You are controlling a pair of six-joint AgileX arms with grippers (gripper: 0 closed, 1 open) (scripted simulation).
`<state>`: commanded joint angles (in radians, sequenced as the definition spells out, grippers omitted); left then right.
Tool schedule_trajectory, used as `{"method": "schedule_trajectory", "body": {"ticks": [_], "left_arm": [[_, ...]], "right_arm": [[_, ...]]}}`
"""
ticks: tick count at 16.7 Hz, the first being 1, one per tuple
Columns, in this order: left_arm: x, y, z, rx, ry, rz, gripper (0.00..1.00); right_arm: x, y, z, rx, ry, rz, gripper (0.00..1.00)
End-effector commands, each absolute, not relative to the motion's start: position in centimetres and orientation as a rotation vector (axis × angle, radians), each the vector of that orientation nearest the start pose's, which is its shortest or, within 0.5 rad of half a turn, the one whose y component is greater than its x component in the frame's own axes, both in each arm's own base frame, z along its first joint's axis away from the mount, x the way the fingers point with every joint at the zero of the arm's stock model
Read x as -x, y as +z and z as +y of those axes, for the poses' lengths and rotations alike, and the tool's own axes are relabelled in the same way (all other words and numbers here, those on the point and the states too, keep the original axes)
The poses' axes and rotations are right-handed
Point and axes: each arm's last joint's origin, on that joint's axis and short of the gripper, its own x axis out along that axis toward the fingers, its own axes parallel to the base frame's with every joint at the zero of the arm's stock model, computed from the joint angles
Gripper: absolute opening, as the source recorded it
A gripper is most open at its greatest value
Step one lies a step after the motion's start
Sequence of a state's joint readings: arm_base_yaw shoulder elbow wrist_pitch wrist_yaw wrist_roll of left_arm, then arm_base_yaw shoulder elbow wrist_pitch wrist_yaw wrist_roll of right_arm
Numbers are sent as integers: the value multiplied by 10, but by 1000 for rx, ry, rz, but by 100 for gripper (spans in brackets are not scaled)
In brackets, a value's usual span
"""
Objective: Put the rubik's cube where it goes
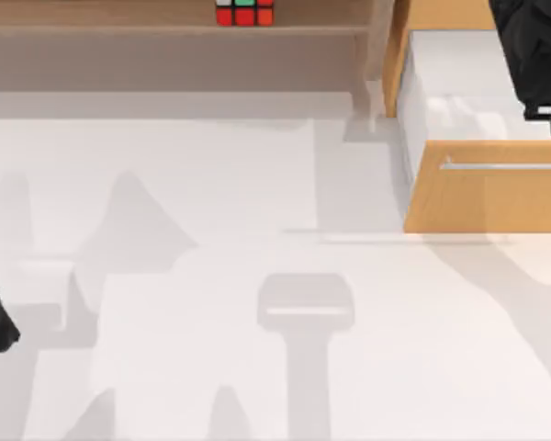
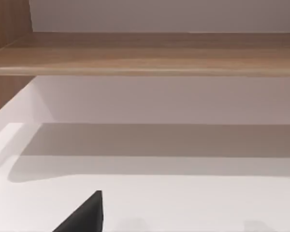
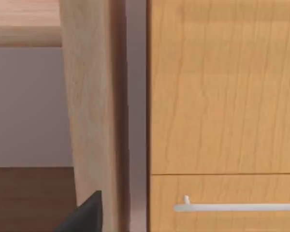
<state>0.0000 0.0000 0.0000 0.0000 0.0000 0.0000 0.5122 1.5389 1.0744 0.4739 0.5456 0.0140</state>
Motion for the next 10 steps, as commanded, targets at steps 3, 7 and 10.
{"method": "schedule_trajectory", "body": {"ticks": [3, 7, 10], "left_arm": [[-106, 160, -1, 0, 0, 0, 100], [-106, 160, -1, 0, 0, 0, 100], [-106, 160, -1, 0, 0, 0, 100]], "right_arm": [[-359, 269, 239, 6, -6, 2, 100], [-380, 207, 318, 11, -1, 9, 100], [-383, 173, 354, 5, -6, 3, 100]]}}
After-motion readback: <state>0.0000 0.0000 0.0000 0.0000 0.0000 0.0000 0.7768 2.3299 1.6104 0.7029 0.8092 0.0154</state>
